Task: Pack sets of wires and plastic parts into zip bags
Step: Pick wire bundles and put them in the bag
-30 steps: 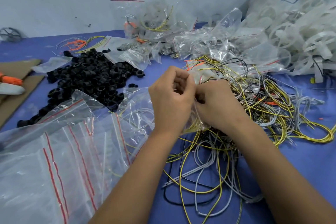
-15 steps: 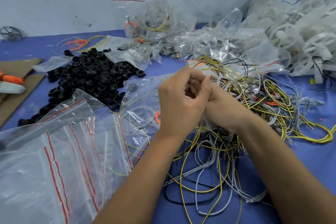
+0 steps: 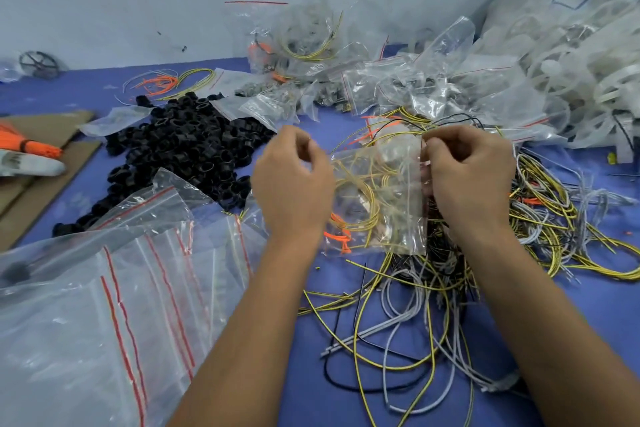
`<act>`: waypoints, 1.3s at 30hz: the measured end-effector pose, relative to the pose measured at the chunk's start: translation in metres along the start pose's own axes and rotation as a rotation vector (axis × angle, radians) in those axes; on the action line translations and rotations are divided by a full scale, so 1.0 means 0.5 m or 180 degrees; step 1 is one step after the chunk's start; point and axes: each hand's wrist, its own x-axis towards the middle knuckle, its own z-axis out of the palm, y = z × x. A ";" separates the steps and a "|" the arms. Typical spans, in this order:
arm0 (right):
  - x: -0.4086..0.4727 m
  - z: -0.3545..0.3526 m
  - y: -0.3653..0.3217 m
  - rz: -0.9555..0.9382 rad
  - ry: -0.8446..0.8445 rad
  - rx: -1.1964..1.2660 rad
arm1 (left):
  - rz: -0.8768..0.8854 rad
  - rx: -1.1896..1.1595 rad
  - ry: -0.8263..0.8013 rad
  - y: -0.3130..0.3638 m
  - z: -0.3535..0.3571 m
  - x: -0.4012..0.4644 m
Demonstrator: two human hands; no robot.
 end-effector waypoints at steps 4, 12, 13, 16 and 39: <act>-0.016 0.005 -0.010 -0.0831 0.0423 -0.0483 | -0.0604 0.1965 -0.0463 -0.063 -0.038 0.029; -0.024 0.029 0.015 -0.1521 -0.0763 -0.1763 | -0.1147 0.2283 -0.0980 -0.080 -0.045 0.029; -0.024 0.031 0.015 -0.1481 -0.0836 -0.1905 | -0.1149 0.2211 -0.0942 -0.081 -0.046 0.028; -0.022 0.031 0.001 -0.1492 -0.0789 -0.2129 | -0.1082 0.1910 -0.0797 -0.084 -0.048 0.032; -0.124 0.339 -0.123 -0.1850 -0.2757 -0.2267 | -0.1764 -0.0603 0.1603 -0.121 -0.098 0.107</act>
